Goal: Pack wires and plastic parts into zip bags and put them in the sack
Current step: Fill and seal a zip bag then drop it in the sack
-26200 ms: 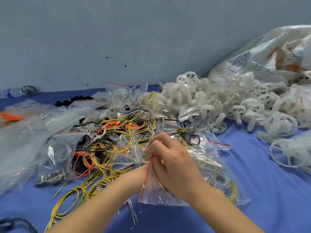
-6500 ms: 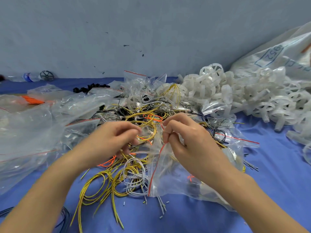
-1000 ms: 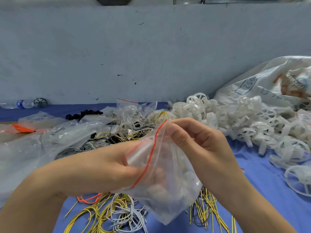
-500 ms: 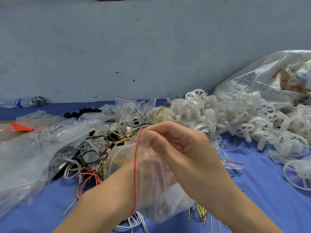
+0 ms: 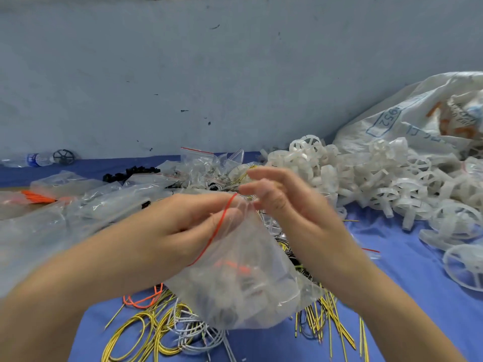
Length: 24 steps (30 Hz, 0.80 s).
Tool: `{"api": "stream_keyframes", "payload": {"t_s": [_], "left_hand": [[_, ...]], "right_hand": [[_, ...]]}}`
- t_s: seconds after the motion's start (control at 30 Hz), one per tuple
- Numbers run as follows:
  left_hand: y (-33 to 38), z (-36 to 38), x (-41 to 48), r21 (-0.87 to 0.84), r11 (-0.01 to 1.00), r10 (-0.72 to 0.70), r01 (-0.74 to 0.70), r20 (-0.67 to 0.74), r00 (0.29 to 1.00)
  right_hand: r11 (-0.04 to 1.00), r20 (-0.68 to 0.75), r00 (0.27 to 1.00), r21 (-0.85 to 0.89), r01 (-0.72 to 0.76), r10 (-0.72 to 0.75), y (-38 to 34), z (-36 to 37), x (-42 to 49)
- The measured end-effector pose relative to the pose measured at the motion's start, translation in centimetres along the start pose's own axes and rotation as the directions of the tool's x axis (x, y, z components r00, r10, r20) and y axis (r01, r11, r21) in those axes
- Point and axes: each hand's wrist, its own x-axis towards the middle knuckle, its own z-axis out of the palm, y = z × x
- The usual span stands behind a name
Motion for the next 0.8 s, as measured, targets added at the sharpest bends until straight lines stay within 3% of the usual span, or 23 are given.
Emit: {"api": "stream_keyframes", "payload": {"t_s": [0.07, 0.13, 0.23, 0.3, 0.4, 0.5, 0.63, 0.73, 0.8], "left_hand": [[0.4, 0.1, 0.5, -0.024, 0.999, 0.028, -0.028, -0.003, 1.000], [0.9, 0.3, 0.9, -0.073, 0.996, 0.055, -0.059, -0.053, 0.997], [1.0, 0.2, 1.0, -0.069, 0.997, 0.036, -0.046, -0.149, 0.988], [0.3, -0.7, 0.8, 0.063, 0.998, 0.033, -0.024, -0.148, 0.988], [-1.6, -2.3, 0.1, 0.319, 0.948, -0.014, 0.006, 0.021, 1.000], [-3.5, -2.5, 0.1, 0.483, 0.868, -0.116, 0.112, -0.022, 0.993], [-3.5, -0.6, 0.7, 0.272, 0.945, -0.156, 0.183, -0.119, 0.981], [-2.2, -1.5, 0.5, 0.322, 0.946, 0.046, 0.045, -0.268, 0.962], [-0.2, -2.4, 0.4, 0.474, 0.879, 0.263, -0.060, -0.375, 0.889]], "right_hand": [[0.997, 0.077, 0.995, -0.057, -0.055, 0.059, 0.9, 0.9, -0.3], [0.989, 0.030, 0.999, -0.151, -0.005, 0.010, 1.4, 1.4, -0.3], [0.991, -0.091, 0.995, -0.130, 0.017, -0.029, 1.8, 1.4, -0.1], [0.995, -0.176, 0.984, -0.098, -0.007, -0.010, 2.1, 0.8, 0.0], [0.997, -0.256, 0.964, 0.042, -0.067, 0.075, 2.5, -0.4, 0.3], [0.986, -0.297, 0.943, 0.114, -0.118, 0.147, 3.0, -1.3, 0.6], [0.974, -0.297, 0.934, 0.162, -0.155, 0.199, 3.3, -1.5, 0.6], [0.992, -0.344, 0.932, 0.085, -0.089, 0.113, 3.1, -1.9, 0.8], [0.999, -0.400, 0.916, 0.036, -0.002, 0.016, 2.7, -2.6, 1.0]]}}
